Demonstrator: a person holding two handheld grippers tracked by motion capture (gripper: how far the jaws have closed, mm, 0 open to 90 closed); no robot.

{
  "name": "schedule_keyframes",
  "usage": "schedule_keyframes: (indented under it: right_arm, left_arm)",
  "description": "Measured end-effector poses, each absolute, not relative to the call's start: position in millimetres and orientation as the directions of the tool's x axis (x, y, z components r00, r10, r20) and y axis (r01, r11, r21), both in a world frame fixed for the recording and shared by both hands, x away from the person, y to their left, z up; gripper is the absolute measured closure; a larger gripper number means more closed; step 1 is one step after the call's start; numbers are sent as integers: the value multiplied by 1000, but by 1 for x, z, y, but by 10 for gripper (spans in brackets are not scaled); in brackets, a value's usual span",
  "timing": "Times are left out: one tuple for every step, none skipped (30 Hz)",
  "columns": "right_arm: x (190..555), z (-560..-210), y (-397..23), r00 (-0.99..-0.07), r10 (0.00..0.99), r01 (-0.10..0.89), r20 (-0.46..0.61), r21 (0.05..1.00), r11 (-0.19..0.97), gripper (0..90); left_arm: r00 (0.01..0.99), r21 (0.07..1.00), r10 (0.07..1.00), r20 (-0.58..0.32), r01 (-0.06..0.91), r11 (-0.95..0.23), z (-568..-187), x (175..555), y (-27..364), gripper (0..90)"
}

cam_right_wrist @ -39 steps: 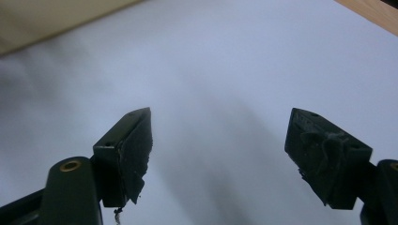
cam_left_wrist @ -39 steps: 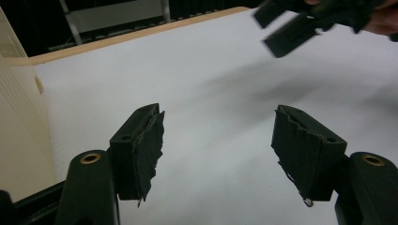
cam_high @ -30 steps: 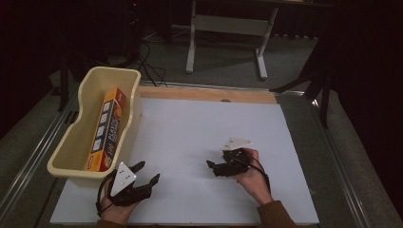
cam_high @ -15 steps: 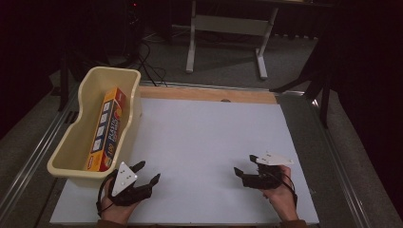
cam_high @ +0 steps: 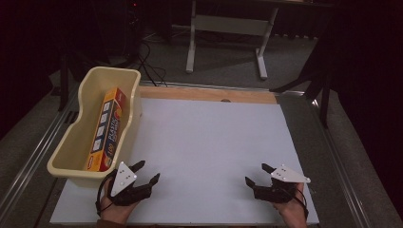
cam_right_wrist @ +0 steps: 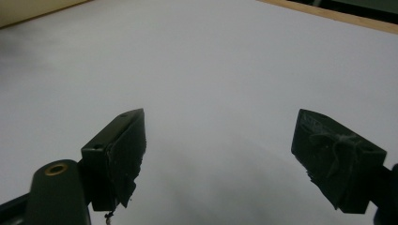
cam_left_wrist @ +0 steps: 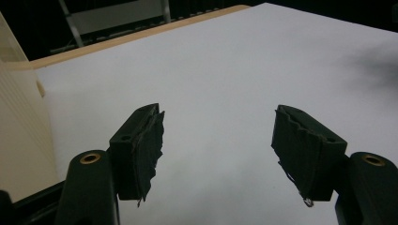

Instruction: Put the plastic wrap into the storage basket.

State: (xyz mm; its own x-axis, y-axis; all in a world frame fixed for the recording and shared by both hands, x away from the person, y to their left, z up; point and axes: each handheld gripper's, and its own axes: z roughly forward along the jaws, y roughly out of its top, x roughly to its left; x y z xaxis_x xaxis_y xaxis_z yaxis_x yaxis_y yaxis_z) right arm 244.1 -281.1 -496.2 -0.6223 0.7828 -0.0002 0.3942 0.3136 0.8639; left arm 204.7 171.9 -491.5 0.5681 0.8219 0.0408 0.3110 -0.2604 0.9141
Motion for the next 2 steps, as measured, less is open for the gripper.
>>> schedule_keyframes:
  right_arm:
    - [244,-497,-281,-630,776,389,-3,864,319,172]
    - [244,-497,-280,-634,773,383,-11,864,326,171]
  left_arm:
    - [568,914,822,41,310,-260,-491,205,172,335]
    - [567,914,823,41,311,-260,-491,205,172,335]
